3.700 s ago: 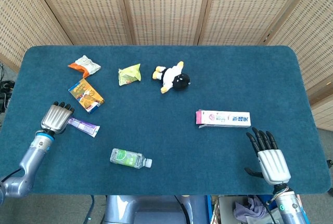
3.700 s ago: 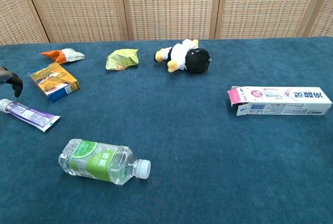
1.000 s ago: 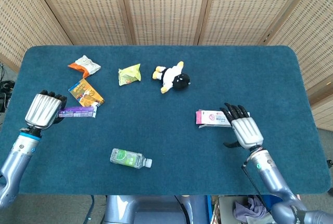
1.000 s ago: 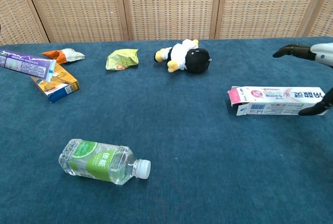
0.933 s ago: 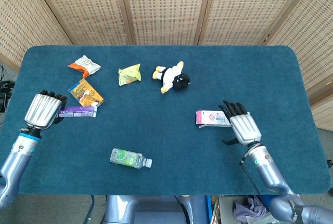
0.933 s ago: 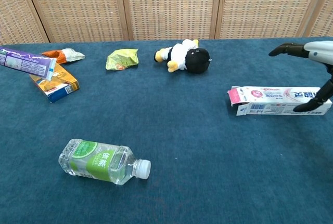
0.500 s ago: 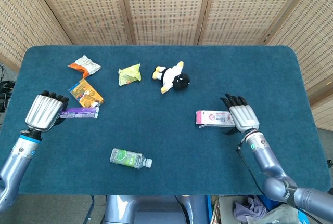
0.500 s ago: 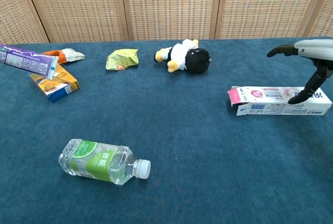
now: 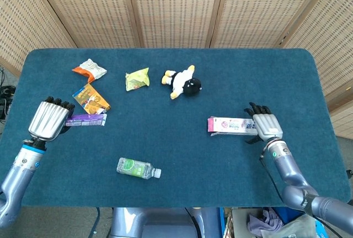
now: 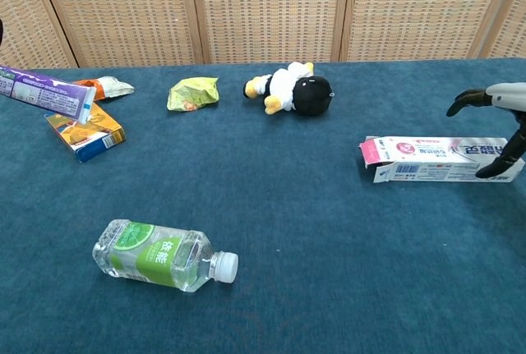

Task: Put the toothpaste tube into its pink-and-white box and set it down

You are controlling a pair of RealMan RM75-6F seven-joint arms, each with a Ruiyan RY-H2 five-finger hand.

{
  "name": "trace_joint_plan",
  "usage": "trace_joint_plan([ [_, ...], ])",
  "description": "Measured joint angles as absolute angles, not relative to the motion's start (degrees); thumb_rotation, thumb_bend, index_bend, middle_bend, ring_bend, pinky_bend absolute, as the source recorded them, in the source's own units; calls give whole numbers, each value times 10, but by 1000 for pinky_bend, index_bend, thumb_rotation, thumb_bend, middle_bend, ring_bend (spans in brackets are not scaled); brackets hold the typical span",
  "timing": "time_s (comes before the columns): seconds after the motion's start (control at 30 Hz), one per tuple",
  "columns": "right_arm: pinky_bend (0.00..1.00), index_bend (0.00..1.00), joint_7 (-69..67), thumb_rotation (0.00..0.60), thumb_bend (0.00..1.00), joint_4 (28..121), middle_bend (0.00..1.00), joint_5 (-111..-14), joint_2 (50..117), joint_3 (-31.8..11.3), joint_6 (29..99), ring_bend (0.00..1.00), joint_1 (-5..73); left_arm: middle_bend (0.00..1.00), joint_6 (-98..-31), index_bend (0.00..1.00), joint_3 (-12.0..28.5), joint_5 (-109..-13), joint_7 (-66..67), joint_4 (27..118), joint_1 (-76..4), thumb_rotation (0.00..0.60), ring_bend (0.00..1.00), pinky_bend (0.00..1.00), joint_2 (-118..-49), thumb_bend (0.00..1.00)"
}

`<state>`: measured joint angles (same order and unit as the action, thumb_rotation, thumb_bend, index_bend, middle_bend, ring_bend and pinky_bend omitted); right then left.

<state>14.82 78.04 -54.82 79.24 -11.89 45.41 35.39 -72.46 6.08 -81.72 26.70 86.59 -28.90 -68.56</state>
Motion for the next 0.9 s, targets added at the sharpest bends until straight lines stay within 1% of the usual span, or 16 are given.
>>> trace_joint_plan([
  [0.27,0,194,97,600,38,706,9,-582,835,-111,445,0,358,671,-719,773,63,-810,278,864,-290,600,546,499,-697,239],
  [0.47,0,256,61,600,38,655,80,-604,867,-108,436,0,364,671,-715,773,62,-807,279,850,-290,600,546,499,-706,239],
  [0.53,3,288,51,600,38,643,111,-611,877,-108,435,0,366,671,-714,773,61,-806,277,845,-290,600,546,499,-708,239],
  [0.6,27,331,47,600,39,636,156,-615,883,-107,434,4,367,671,-713,773,61,-806,274,841,-289,600,546,499,-710,239],
  [0.67,86,377,44,600,38,629,216,-618,890,-106,436,39,368,671,-713,773,61,-805,271,839,-289,600,546,499,-711,240],
  [0.73,181,429,40,600,38,623,284,-622,897,-106,442,116,368,671,-714,773,61,-807,270,837,-288,600,546,499,-710,239],
  [0.8,332,504,35,600,38,619,381,-626,903,-107,450,233,367,671,-716,773,62,-810,267,845,-289,600,546,499,-708,239],
  [0.9,466,585,29,600,38,615,489,-634,911,-108,462,362,366,671,-715,773,61,-810,260,855,-289,600,546,499,-710,239],
])
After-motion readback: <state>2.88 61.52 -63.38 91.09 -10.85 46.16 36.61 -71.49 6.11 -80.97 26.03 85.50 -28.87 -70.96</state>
